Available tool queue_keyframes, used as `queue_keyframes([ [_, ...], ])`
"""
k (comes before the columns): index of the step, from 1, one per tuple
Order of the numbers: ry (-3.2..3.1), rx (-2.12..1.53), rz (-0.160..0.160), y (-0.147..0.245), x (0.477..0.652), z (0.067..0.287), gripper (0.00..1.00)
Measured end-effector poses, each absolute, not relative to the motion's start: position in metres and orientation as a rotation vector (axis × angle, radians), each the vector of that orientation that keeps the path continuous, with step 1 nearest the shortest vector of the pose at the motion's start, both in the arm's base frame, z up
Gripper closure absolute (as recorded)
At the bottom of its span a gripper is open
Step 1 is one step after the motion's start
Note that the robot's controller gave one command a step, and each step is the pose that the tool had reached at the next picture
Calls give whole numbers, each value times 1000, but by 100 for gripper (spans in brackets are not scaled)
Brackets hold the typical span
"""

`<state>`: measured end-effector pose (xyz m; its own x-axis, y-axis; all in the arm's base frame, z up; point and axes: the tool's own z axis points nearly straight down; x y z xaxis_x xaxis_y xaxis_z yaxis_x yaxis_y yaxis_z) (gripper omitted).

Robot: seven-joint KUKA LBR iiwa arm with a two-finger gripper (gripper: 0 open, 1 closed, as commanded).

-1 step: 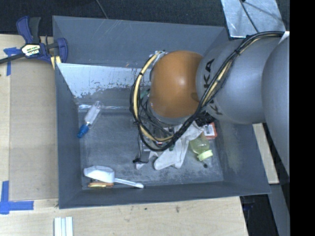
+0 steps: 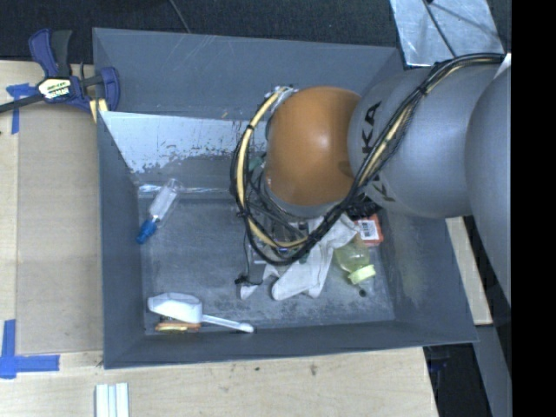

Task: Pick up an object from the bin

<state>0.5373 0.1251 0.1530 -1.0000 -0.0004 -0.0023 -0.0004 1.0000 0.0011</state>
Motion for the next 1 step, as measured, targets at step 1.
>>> queue_keyframes([
  [1, 3143, 3, 3, 122, 544, 153, 0],
])
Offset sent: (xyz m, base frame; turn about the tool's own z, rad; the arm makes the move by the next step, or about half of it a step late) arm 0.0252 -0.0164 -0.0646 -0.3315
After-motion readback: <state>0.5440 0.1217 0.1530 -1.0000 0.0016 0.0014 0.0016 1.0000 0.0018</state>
